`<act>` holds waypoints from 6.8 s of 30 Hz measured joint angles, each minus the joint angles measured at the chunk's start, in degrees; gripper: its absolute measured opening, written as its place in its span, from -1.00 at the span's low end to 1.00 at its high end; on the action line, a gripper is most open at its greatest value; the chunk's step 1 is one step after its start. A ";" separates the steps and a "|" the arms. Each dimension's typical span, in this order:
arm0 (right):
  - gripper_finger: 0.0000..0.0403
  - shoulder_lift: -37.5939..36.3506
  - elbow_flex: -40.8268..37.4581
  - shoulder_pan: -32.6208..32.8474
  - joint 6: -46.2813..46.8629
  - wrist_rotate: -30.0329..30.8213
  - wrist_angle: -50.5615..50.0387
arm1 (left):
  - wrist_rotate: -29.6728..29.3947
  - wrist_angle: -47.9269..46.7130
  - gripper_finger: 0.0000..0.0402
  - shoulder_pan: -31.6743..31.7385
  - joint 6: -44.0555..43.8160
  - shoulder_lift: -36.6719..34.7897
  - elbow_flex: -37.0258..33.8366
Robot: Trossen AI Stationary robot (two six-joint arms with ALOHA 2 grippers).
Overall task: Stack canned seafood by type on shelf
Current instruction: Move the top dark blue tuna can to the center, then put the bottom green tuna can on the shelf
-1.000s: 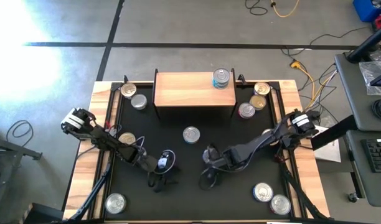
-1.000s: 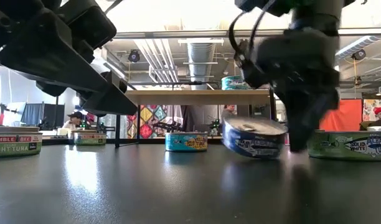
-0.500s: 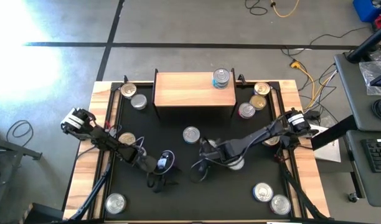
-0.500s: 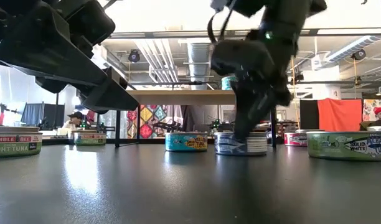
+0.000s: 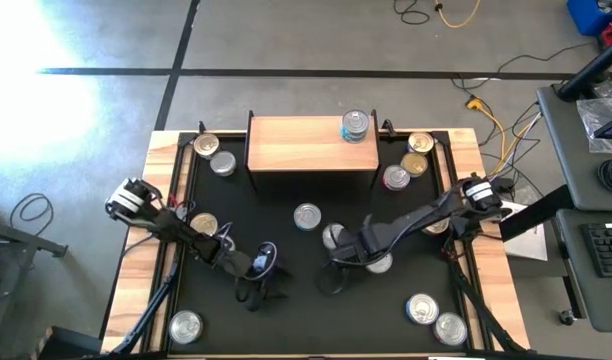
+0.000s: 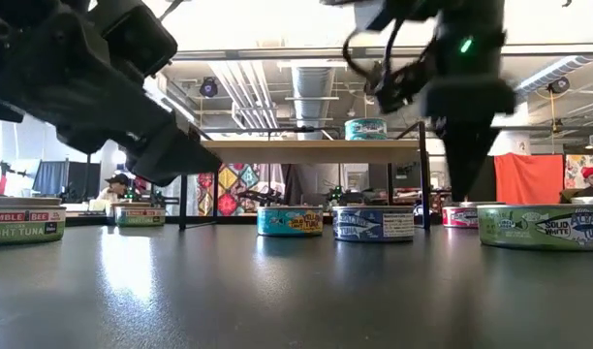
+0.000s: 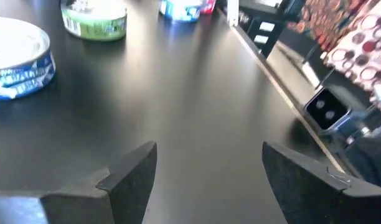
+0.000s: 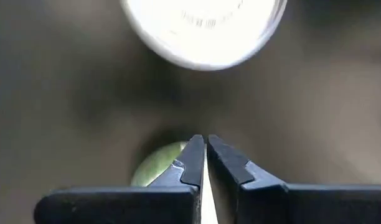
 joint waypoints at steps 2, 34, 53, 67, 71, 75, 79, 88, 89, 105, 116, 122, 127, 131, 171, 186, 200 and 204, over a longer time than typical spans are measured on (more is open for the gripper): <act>-0.94 0.54 -1.71 -1.22 -0.38 1.25 5.33 | -0.17 1.63 0.37 -0.02 0.00 0.56 -0.08; -0.94 -1.71 -4.16 11.00 17.89 5.22 17.08 | -3.75 -0.84 0.57 -0.76 4.45 8.73 7.19; -0.94 0.02 -2.00 16.08 18.91 7.36 13.41 | -9.63 -11.33 0.60 -2.60 2.16 19.74 21.02; -0.94 2.55 -1.67 15.64 14.20 6.73 14.82 | -32.59 -50.14 0.60 -13.72 -16.52 5.15 20.22; -0.94 2.54 -1.74 15.57 11.02 6.73 14.85 | -30.44 -51.46 0.60 -17.35 -13.32 5.68 19.91; -0.94 2.52 -1.53 15.29 10.11 8.25 13.80 | -25.33 -51.98 0.60 -16.34 -11.11 5.29 20.00; -0.94 2.44 -1.47 15.11 11.92 11.00 13.24 | -18.31 -51.85 0.69 -12.72 -11.00 4.42 20.06; -0.94 2.44 -1.66 14.85 13.27 11.31 12.99 | -15.25 -43.59 0.95 -11.47 -14.77 4.67 16.29; -0.94 2.44 -1.71 14.83 13.41 11.23 13.00 | -17.12 -41.50 0.96 -11.98 -14.85 4.86 15.51; -0.94 11.70 5.09 14.43 15.69 7.40 16.19 | -33.01 -10.76 0.88 -11.72 0.43 17.10 13.86; -0.94 11.89 9.65 15.64 13.44 8.07 14.53 | -35.13 -4.93 0.89 -11.23 5.38 20.87 15.29; -0.94 12.25 9.21 14.94 11.33 8.87 15.05 | -33.36 -4.07 0.89 -9.82 8.12 21.16 16.15; -0.94 12.25 9.15 13.07 7.76 11.21 17.09 | -31.74 -3.72 0.89 -8.65 10.67 23.77 20.10; -0.94 12.25 8.93 12.34 0.25 7.45 20.58 | -31.08 -2.46 0.89 -7.69 9.56 26.38 22.60; -0.94 10.17 8.37 17.93 15.28 1.62 9.01 | -20.61 14.45 0.97 -4.46 13.53 33.93 25.09; -0.94 11.23 7.08 16.49 7.07 5.95 17.87 | -19.49 7.60 0.98 -3.42 15.43 33.97 30.02; -0.94 8.88 7.10 18.29 10.56 10.93 16.48 | -27.06 8.98 0.82 -5.35 14.40 29.79 25.46; -0.94 3.66 7.29 20.56 11.36 10.67 14.94 | -27.42 5.18 0.81 -5.85 12.93 21.58 20.81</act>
